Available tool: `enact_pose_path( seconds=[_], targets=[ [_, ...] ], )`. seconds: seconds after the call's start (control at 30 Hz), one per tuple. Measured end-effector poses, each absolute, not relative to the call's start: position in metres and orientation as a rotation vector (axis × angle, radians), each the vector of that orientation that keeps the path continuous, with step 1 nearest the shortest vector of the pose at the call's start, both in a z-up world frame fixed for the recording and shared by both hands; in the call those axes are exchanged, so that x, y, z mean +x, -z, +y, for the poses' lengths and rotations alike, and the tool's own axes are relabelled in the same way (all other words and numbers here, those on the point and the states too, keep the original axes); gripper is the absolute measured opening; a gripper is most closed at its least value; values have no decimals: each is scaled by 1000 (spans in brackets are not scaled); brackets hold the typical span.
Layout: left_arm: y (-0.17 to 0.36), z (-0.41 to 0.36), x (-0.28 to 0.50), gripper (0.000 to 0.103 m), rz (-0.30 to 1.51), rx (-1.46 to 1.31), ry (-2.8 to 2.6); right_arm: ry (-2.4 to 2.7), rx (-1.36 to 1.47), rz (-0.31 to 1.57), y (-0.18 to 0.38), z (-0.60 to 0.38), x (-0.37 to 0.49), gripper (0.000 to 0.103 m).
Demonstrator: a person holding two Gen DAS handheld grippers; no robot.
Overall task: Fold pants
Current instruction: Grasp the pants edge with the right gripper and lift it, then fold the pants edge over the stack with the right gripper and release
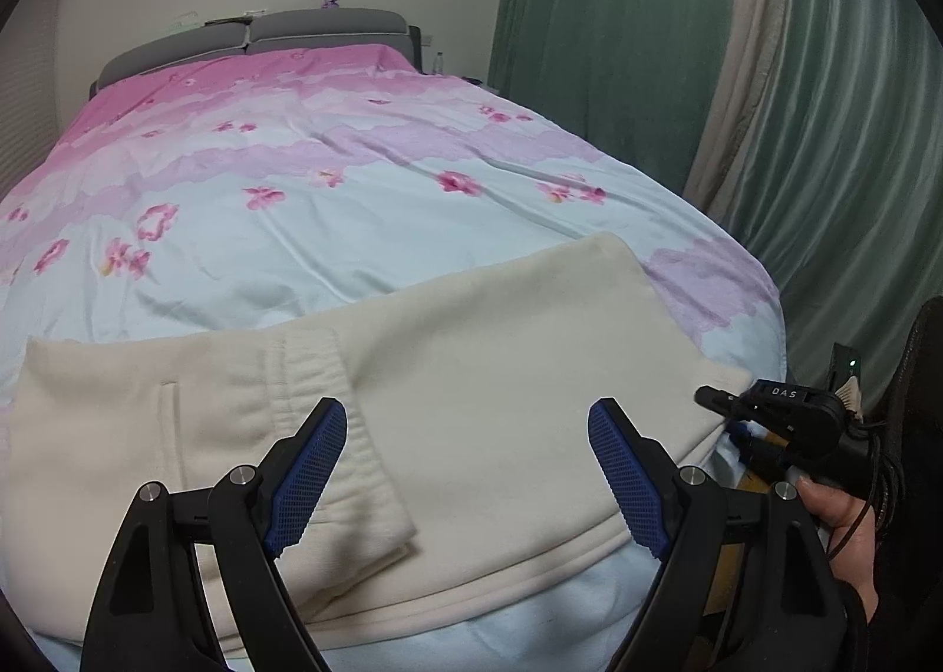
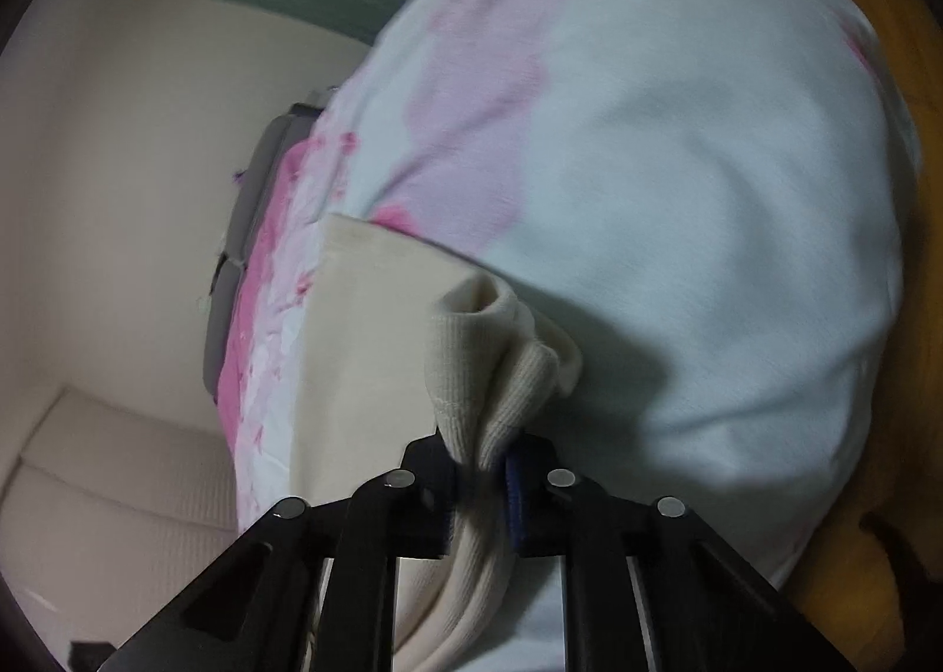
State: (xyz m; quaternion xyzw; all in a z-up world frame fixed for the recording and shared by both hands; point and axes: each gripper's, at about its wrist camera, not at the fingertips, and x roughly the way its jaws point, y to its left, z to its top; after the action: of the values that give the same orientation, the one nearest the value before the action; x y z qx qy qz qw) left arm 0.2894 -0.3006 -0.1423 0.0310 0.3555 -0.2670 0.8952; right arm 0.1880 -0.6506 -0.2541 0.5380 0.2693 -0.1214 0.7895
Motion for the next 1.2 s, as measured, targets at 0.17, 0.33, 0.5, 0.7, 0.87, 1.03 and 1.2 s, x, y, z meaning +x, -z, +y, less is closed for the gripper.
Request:
enact_pose_path(
  seconds=[0.17, 0.33, 0.5, 0.7, 0.87, 1.03, 1.2],
  targets=[
    [128, -257, 287, 84, 720, 34, 499, 194, 930, 499, 185, -612, 205, 12],
    [107, -184, 286, 84, 715, -29, 393, 19, 719, 471, 108, -533, 253, 12],
    [78, -92, 280, 84, 662, -62, 262, -202, 486, 458, 42, -405, 298, 12],
    [59, 39, 258, 87, 596, -126, 57, -521, 218, 565, 37, -219, 324, 12],
    [75, 117, 243, 88, 619, -165, -53, -612, -14, 864, 126, -108, 332, 12],
    [99, 147, 241, 88, 664, -214, -72, -540, -106, 942, 175, -98, 321, 16],
    [109, 140, 250, 88, 674, -235, -22, -534, -171, 939, 174, -91, 312, 17]
  ],
)
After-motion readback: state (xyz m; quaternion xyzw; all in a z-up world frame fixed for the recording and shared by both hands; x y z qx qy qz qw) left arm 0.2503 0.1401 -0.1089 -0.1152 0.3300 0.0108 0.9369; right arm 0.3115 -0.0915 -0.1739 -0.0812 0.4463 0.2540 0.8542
